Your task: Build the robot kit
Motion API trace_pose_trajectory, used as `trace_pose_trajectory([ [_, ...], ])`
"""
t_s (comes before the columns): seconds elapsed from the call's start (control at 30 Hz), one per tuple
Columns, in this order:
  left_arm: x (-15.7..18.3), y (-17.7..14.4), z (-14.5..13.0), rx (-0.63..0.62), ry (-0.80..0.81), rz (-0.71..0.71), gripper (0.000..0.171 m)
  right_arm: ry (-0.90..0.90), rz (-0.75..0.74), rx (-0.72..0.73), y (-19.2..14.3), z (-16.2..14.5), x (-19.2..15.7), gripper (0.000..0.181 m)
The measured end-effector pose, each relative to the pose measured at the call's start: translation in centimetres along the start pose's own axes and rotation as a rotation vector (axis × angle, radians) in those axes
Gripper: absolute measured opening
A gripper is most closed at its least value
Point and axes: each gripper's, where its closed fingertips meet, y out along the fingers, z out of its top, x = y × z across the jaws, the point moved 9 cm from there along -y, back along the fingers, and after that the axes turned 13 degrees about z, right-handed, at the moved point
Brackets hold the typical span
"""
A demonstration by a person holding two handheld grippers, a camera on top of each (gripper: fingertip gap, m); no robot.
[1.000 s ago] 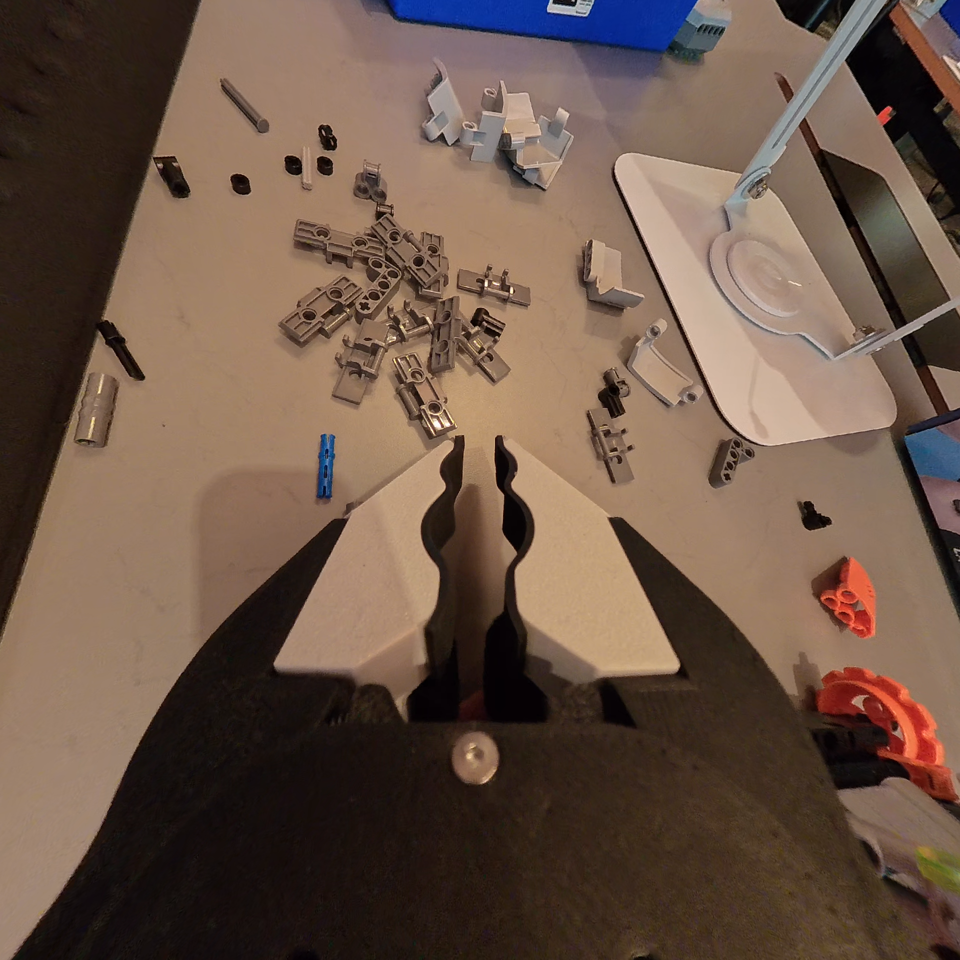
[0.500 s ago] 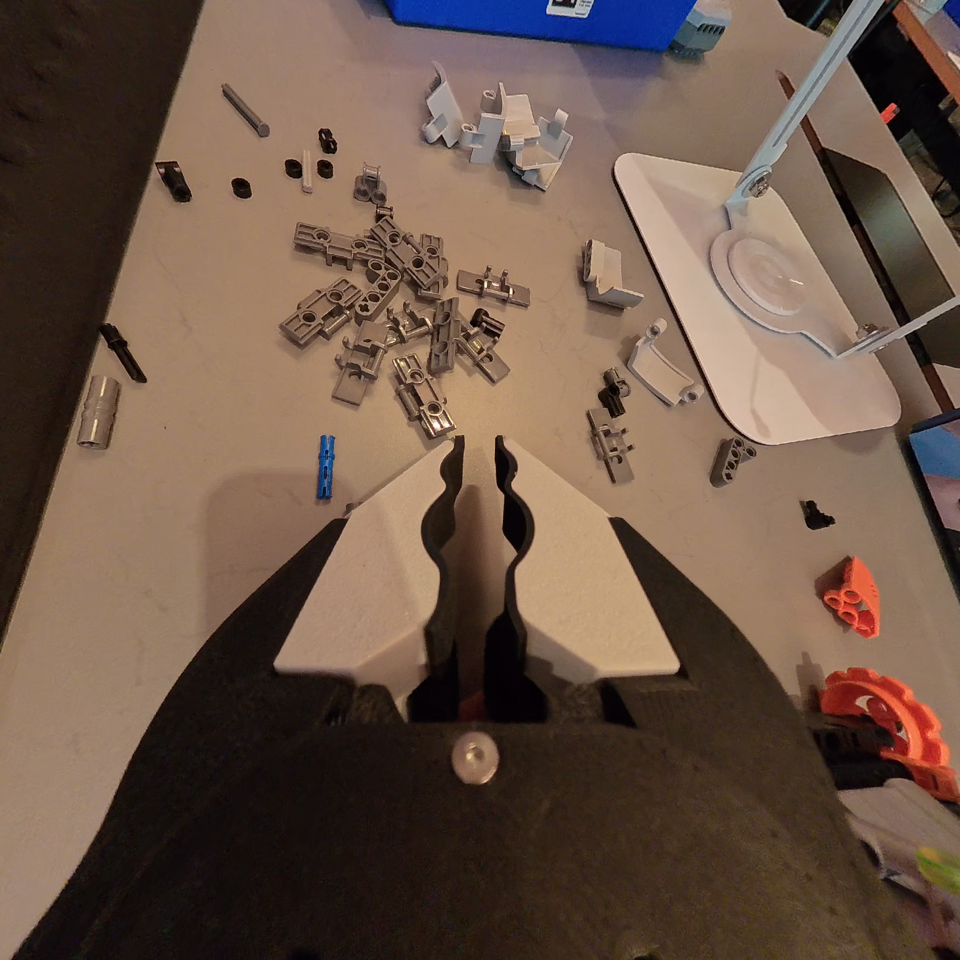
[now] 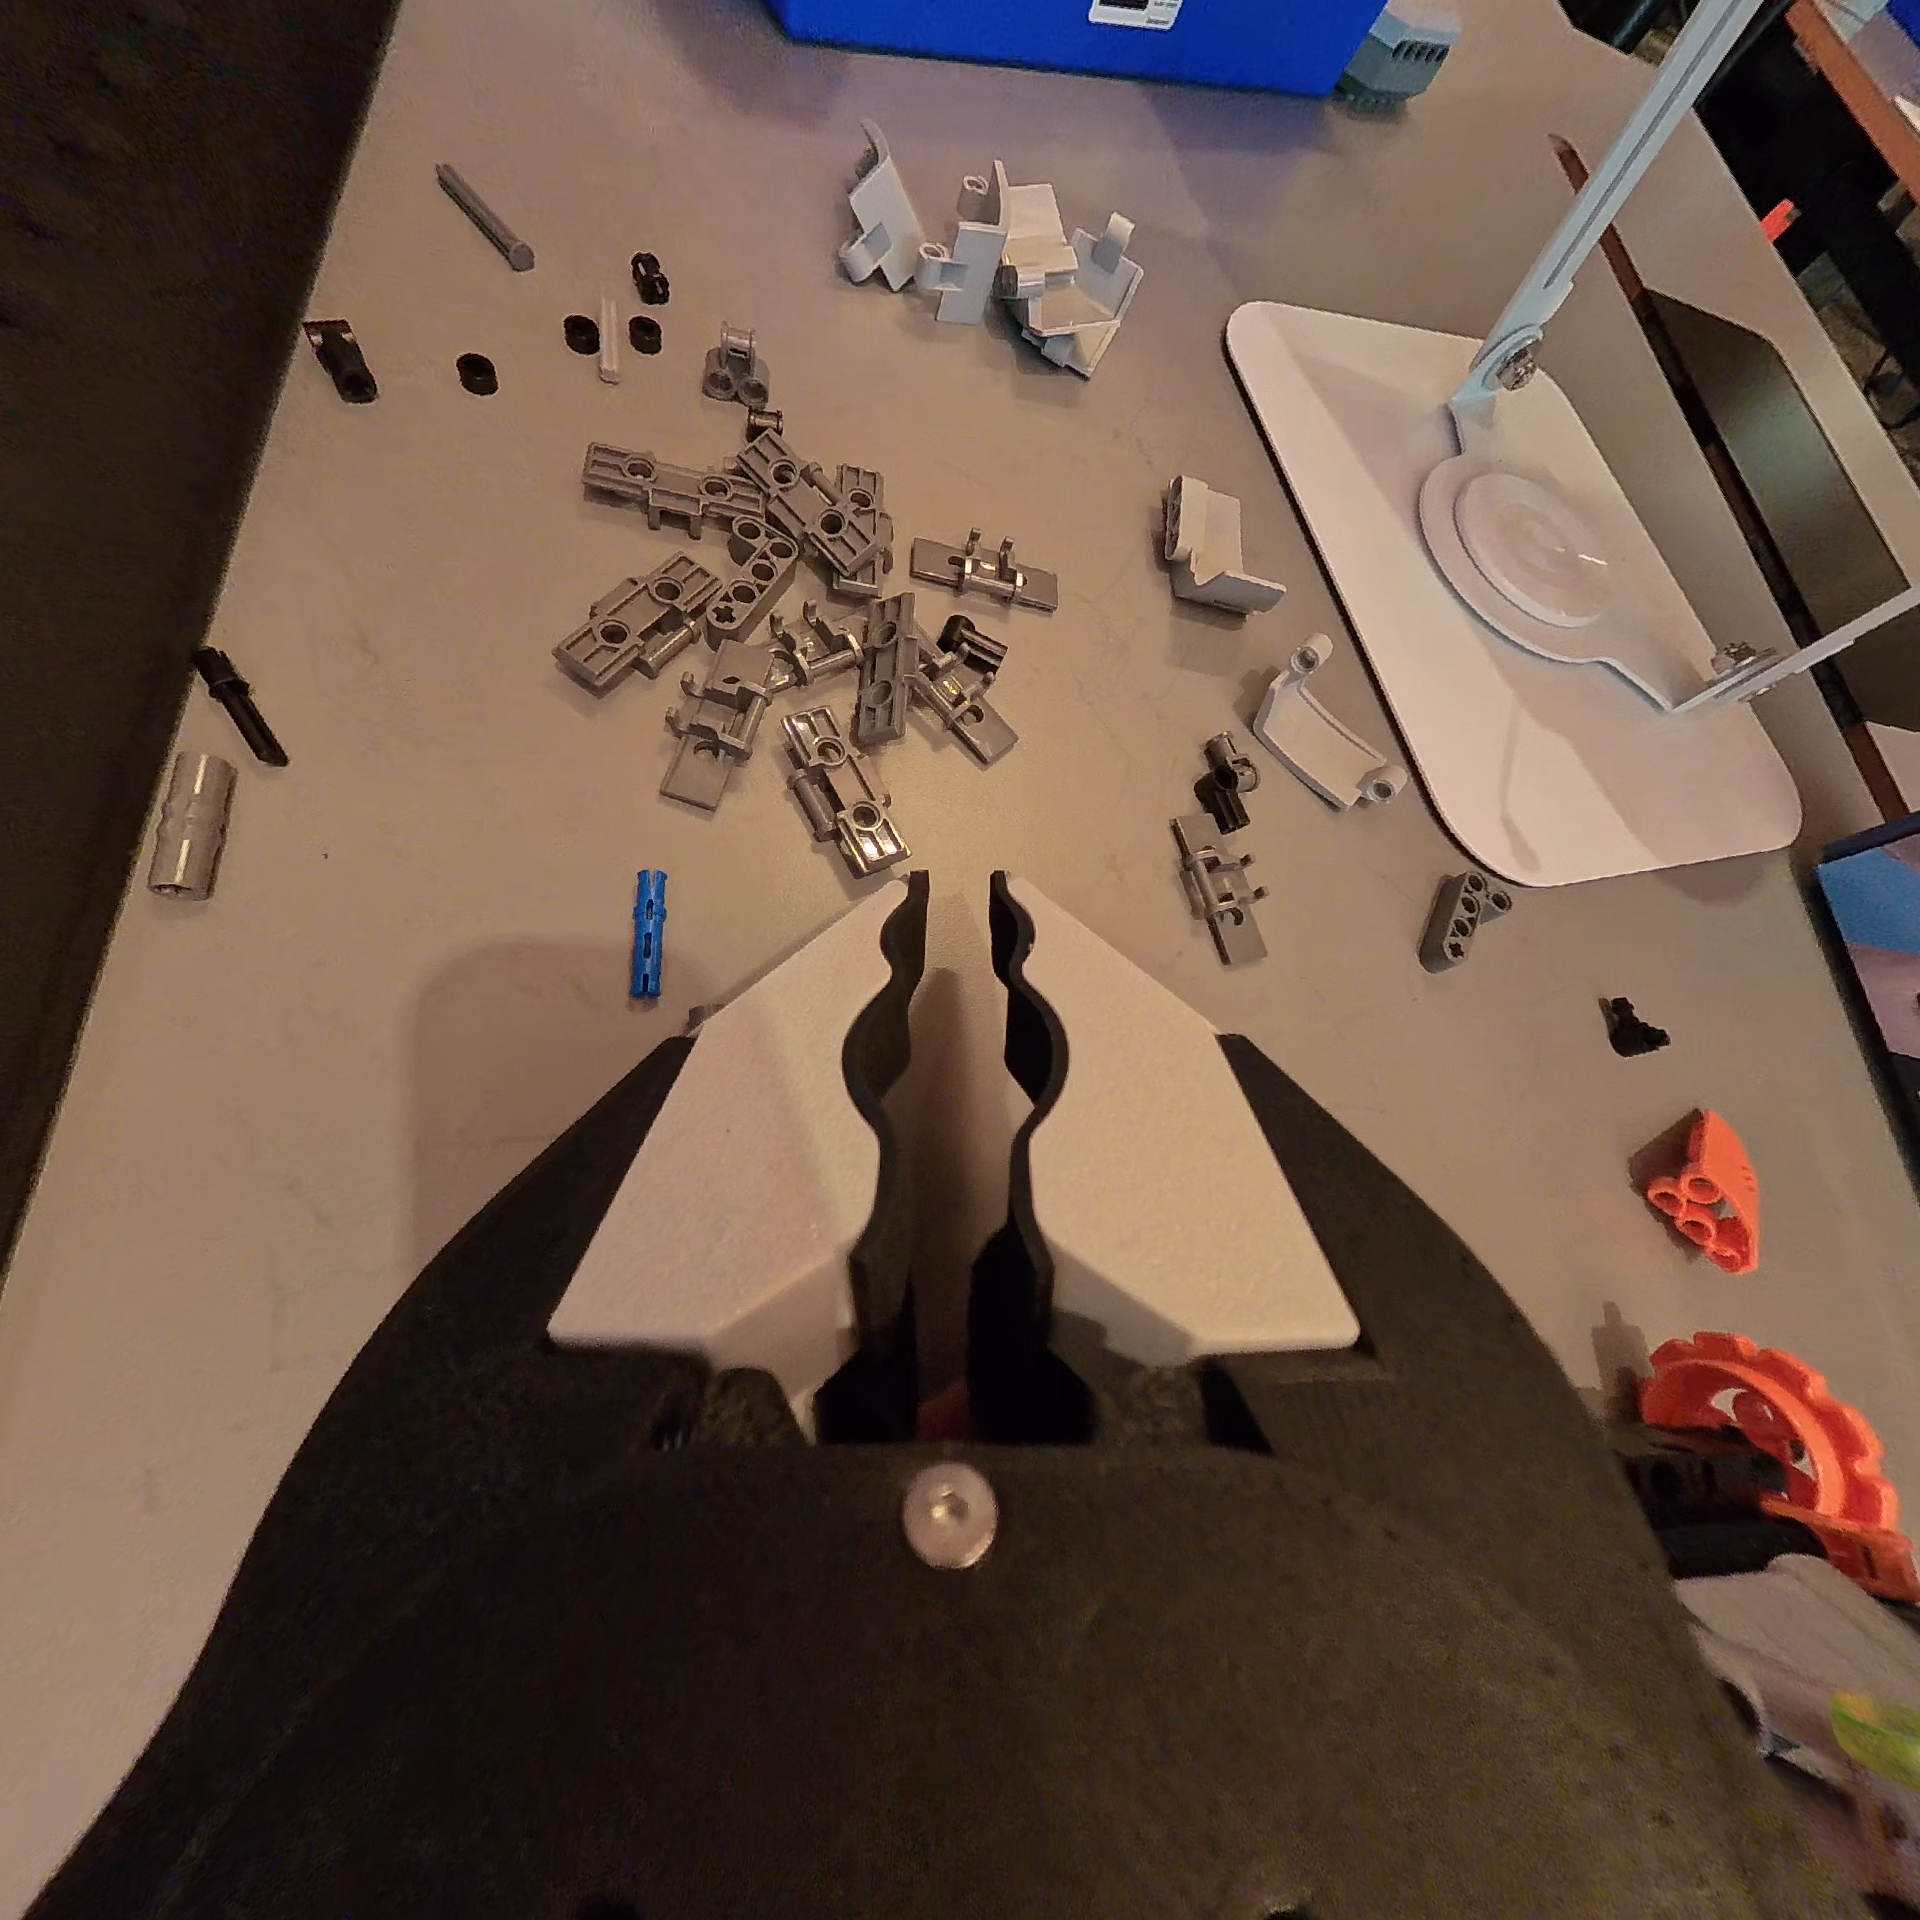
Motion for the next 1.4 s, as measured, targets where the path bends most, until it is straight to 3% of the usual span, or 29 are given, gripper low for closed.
trace_pose_trajectory([
  [0.17, 5.5, 5.8, 5.5, 0.038, 0.133, -0.098, 0.016, -0.005, -0.002, -0.002, 0.0, 0.0, -0.1, 0.009],
  [0.3, 6.2, 9.3, 6.4, -0.026, 0.192, -0.049, 0.028, -0.006, -0.001, -0.002, 0.0, 0.0, -0.1, 0.009],
  [0.4, 4.9, 8.4, 6.1, -0.029, 0.167, -0.028, 0.041, -0.007, 0.000, 0.000, 0.0, 0.0, -0.1, 0.009],
  [0.53, 1.9, 2.2, 2.6, -0.008, 0.131, 0.019, 0.030, -0.003, 0.002, 0.006, -0.1, 0.0, 0.0, 0.009],
  [0.63, -1.1, -1.9, -2.1, -0.066, 0.060, 0.063, 0.020, 0.001, 0.003, 0.004, -0.1, 0.0, 0.0, 0.010],
  [0.7, -2.7, -2.8, -5.3, -0.069, 0.047, 0.061, 0.017, 0.003, 0.002, 0.002, -0.1, 0.0, 0.0, 0.010],
  [0.83, -4.5, 1.2, -10.9, -0.167, 0.094, 0.085, 0.023, 0.004, -0.006, 0.000, 0.0, -0.1, 0.1, 0.009],
  [0.93, -4.2, 4.2, -13.2, -0.175, 0.175, 0.050, 0.022, 0.004, -0.008, 0.004, -0.1, 0.0, 0.1, 0.009],
  [1.07, -4.1, 6.4, -14.8, -0.254, 0.128, -0.029, 0.033, 0.007, -0.010, 0.006, -0.1, 0.0, 0.1, 0.010],
  [1.2, -4.2, 7.5, -15.2, -0.256, 0.005, -0.065, 0.036, 0.011, -0.008, 0.008, -0.1, 0.0, 0.1, 0.010],
  [1.4, -4.6, 8.1, -15.5, -0.258, -0.024, 0.010, 0.011, 0.015, -0.005, 0.009, -0.1, 0.0, 0.2, 0.010],
])
